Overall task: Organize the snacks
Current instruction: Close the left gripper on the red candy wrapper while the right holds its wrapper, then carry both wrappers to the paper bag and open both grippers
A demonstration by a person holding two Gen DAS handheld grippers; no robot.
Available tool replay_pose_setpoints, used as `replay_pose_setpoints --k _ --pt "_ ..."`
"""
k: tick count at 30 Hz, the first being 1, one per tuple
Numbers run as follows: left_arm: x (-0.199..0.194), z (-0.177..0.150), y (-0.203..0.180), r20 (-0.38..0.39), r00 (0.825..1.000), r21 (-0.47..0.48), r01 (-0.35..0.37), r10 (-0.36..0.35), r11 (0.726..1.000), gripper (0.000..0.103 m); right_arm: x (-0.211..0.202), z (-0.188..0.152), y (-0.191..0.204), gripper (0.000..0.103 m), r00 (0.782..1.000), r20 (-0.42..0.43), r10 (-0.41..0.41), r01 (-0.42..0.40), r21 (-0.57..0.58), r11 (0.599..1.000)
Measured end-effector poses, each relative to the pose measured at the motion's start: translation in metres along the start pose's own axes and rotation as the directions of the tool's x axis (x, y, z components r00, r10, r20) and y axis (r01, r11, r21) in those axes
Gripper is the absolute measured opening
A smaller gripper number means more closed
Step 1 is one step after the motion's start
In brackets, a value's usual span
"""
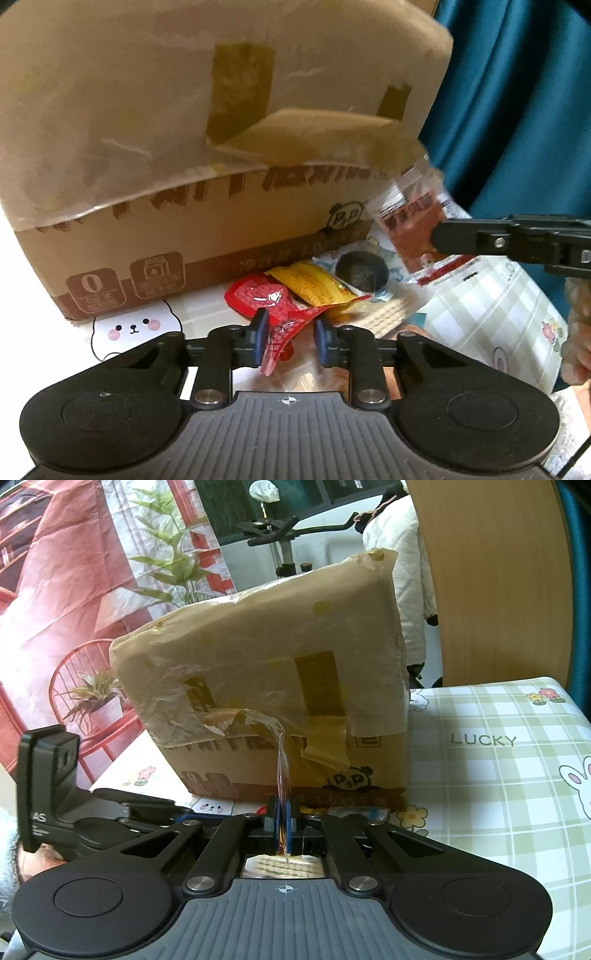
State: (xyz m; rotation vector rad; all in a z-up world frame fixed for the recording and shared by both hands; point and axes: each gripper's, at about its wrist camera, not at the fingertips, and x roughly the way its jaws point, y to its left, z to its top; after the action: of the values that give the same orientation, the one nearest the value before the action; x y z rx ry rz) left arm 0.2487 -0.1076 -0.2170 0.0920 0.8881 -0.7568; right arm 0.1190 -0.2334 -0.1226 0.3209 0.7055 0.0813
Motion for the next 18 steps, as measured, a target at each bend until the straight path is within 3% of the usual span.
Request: replay_pose_setpoints --k 7,18 --pt "0.002 -0.005 -0.003 0.004 0.998 0.031 -0.057 0.057 0.998 0.019 0.001 -0.001 -0.001 0.003 1.000 -0.006 -0.001 0.001 0.007 1.000" --pt "-0.066 -0.012 -0.002 0.161 0.981 -0.066 -0.099 0.109 0.993 0.018 -0.002 -0.009 0.010 0.003 0.999 -0.026 0.033 -0.033 -0.011 0.999"
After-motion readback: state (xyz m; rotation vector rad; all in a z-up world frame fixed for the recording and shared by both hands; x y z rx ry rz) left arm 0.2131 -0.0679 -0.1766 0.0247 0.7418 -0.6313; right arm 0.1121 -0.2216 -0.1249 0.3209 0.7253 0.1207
